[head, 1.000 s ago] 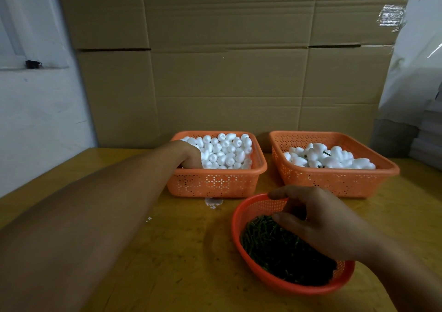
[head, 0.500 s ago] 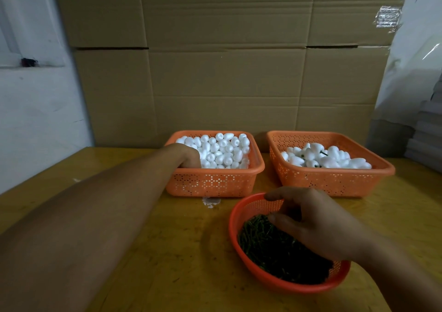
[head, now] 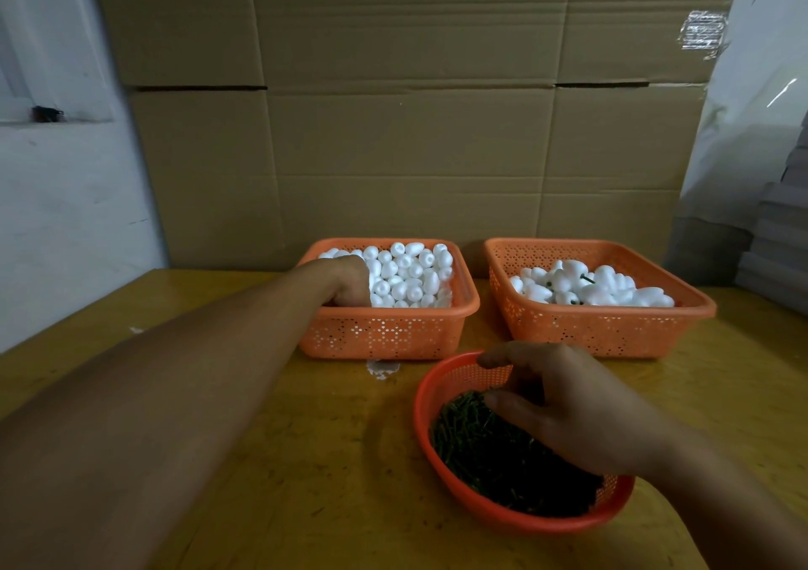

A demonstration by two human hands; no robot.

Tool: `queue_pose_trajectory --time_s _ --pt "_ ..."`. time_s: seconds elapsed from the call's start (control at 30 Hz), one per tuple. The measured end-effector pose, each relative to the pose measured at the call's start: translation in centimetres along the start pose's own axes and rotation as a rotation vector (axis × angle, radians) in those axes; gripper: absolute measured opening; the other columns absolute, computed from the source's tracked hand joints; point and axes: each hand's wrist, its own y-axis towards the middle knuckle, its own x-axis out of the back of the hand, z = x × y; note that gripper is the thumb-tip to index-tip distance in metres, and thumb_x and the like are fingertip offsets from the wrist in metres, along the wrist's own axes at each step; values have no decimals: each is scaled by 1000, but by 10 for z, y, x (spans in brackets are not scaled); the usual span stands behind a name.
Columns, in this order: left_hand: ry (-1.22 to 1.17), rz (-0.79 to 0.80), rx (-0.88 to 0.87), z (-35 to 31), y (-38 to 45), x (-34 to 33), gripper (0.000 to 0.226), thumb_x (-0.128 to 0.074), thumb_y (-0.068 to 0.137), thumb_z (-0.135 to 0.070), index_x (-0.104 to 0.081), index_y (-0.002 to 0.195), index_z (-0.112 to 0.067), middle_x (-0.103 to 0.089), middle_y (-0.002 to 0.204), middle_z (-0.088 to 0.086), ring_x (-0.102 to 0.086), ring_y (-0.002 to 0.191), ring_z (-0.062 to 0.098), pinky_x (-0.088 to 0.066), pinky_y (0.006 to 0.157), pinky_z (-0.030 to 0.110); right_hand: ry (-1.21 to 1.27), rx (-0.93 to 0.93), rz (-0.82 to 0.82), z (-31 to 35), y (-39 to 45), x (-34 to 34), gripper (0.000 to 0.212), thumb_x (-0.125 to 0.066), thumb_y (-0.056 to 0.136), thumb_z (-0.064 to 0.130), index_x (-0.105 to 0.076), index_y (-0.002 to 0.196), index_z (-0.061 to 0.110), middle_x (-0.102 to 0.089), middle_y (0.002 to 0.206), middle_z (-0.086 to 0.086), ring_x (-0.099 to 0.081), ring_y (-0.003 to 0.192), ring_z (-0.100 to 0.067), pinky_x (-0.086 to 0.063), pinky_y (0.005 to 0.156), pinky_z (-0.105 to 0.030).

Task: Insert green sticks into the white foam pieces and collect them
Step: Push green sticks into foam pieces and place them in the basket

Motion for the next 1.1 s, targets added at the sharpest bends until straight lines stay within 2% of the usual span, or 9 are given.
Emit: queue_pose_trajectory --time_s 0.1,0.2,0.37,0.6,0.67,0.77,0.87,1.0,1.1 --pt "-234 -62 -20 3 -3 1 31 -80 81 -18 -67 109 -16 -68 103 4 -68 93 21 -55 74 30 -2 -2 9 0 1 0 42 -66 94 40 -58 134 33 -75 94 11 -70 85 -3 -59 76 -34" --pt "-532 -166 -41 2 -7 3 28 -79 81 -13 -66 103 -24 -66 91 1 -62 73 14 -47 58 23 -10 -4 18 -1 1 -1 41 -66 94 41 -58 134 34 -75 94 9 -71 86 -6 -58 76 -36" --pt "-704 -368 -160 -5 -25 2 22 -66 87 -15 -65 102 -31 -62 88 -9 -54 68 7 -40 55 23 -32 -5 16 -2 1 -3 42 -66 93 43 -58 134 34 -74 96 11 -69 88 -5 -57 79 -35" --pt "-844 -562 -439 -19 -77 1 28 -57 91 -7 -55 113 -25 -63 92 -7 -54 70 0 -43 62 13 -52 -7 22 -2 1 -4 42 -65 93 43 -58 134 34 -75 98 12 -69 89 -5 -57 80 -34" --pt "-891 -551 -512 -25 -92 -4 24 -54 95 -6 -56 110 -25 -62 87 -2 -52 67 3 -44 61 19 -60 -9 22 -2 1 -4 42 -65 94 43 -58 134 34 -74 97 10 -69 88 -6 -56 80 -35" --pt "-967 -491 -598 -34 -113 -16 23 -53 99 -8 -59 102 -30 -61 84 -7 -53 67 6 -43 61 19 -76 -4 29 -2 1 -4 41 -65 94 43 -59 133 35 -74 102 11 -68 92 -6 -56 81 -34" --pt "-1058 -407 -650 -41 -129 -26 21 -55 100 -10 -66 106 -27 -68 101 -5 -63 87 20 -51 77 30 -92 8 48 -2 2 -3 33 -66 94 38 -66 126 36 -73 110 16 -67 97 -1 -56 85 -28" --pt "-1229 -226 -682 -47 -145 -37 33 -61 94 5 -70 113 -21 -68 111 16 -65 97 35 -55 88 48 -123 -8 65 -2 3 -3 22 -68 93 32 -74 115 34 -73 107 19 -67 94 2 -55 84 -26" --pt "-1287 -152 -723 -49 -151 -44 44 -66 86 13 -70 114 -21 -68 106 7 -67 96 16 -57 89 31 -153 -23 92 -1 3 -5 23 -67 93 36 -73 115 37 -72 109 21 -66 96 1 -56 85 -28"
